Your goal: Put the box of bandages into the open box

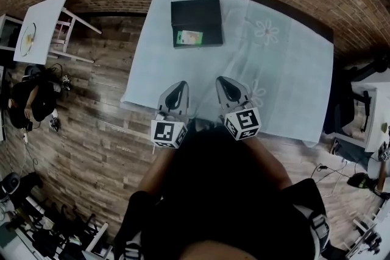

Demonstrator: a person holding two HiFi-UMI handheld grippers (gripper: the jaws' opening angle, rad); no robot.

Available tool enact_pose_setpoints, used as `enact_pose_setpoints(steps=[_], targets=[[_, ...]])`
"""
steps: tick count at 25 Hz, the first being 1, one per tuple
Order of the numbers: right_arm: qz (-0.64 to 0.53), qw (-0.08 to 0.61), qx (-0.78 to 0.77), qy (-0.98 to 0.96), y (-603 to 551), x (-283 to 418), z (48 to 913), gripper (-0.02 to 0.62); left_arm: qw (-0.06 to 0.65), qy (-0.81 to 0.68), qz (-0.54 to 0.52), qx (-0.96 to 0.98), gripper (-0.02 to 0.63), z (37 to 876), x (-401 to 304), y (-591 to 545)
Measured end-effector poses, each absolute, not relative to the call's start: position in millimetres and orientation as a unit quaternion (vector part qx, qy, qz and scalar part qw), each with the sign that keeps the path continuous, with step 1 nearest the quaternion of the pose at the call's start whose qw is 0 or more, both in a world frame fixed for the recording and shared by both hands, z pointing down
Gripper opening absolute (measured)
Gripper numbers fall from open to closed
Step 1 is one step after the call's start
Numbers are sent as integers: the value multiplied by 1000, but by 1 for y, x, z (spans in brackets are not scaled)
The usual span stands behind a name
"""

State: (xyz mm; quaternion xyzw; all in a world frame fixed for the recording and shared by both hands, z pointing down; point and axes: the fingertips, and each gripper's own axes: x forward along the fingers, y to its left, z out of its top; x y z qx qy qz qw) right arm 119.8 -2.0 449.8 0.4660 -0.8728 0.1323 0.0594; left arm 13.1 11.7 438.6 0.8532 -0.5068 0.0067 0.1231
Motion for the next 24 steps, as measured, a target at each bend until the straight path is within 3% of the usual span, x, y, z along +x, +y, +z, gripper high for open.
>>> enact_pose_setpoints(steps=[24], targets=[[139, 49, 469, -871, -8, 126, 451, 35, 127, -511, 9, 850, 32, 441, 12, 9]])
